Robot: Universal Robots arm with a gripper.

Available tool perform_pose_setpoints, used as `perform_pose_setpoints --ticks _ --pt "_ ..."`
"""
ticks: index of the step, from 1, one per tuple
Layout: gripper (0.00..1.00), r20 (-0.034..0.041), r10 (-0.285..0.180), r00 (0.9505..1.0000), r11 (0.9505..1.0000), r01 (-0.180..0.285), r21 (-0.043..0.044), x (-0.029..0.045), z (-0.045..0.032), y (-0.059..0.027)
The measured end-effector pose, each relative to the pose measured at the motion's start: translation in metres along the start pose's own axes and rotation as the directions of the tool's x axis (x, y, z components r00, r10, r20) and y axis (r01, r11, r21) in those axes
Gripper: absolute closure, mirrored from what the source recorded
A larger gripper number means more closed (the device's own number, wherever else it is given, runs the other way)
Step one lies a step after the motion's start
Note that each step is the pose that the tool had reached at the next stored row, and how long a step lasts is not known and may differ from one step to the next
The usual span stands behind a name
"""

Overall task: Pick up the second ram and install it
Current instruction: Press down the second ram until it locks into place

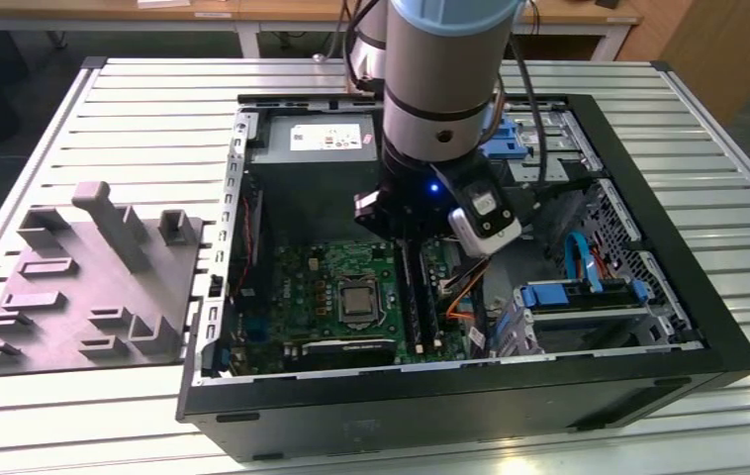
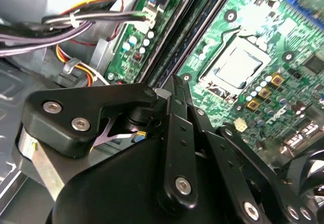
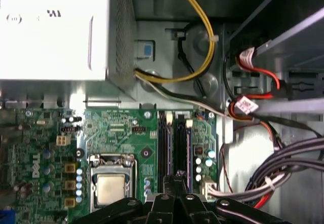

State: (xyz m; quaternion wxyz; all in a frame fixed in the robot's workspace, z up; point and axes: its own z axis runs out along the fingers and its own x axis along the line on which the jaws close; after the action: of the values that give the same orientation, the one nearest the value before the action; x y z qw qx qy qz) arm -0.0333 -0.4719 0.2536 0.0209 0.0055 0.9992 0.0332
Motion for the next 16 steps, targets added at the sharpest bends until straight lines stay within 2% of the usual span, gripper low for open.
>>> perform_pose_setpoints --ticks 6,16 --pt "0.90 0.0000 0.000 1.0000 1.0000 0.000 0.0000 0.0002 0.0019 0.0106" --pt "0.90 0.0004 0.005 1.0000 1.0000 -0.005 0.0001 0.0012 0.0122 0.0160"
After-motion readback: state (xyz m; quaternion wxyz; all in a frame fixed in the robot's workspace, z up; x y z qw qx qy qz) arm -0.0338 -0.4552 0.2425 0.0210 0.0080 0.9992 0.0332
